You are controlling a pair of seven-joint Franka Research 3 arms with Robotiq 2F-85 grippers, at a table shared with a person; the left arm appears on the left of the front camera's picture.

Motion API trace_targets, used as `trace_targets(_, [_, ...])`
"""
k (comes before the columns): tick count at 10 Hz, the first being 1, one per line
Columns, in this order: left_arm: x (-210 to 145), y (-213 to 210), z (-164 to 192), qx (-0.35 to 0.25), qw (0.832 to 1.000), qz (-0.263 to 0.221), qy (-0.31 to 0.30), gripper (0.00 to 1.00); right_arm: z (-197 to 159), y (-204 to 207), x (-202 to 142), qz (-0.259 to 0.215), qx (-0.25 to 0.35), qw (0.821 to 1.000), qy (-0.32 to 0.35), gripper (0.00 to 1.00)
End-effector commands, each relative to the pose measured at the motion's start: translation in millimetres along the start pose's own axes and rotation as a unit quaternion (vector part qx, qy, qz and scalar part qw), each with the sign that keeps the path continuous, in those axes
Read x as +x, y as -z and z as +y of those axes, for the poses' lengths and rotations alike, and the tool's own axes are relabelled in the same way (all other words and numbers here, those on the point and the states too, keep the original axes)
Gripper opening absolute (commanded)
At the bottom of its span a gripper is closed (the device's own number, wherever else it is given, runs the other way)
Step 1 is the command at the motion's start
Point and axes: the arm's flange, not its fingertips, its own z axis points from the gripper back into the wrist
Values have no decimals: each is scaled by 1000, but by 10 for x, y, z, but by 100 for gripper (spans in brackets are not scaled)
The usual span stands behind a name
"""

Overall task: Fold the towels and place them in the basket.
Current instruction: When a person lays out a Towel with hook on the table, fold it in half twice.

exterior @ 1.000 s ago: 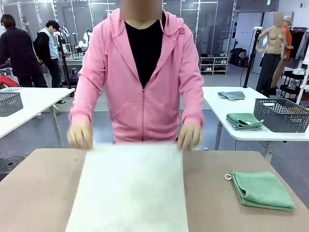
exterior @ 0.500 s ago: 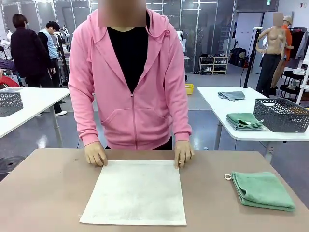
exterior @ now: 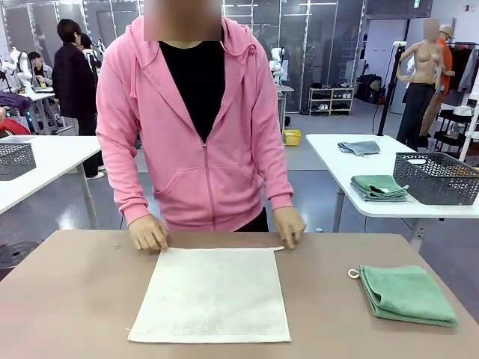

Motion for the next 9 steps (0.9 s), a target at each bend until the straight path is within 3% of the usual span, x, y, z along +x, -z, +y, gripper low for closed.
trace_targets(1, [4,-5,-8,-9,1000,-3,11,100,3,-17,-7,-1,0,1000,5,100])
trace_targets(9, [4,-5,-8,-9,1000,-3,11,100,3,-17,-7,-1,0,1000,5,100])
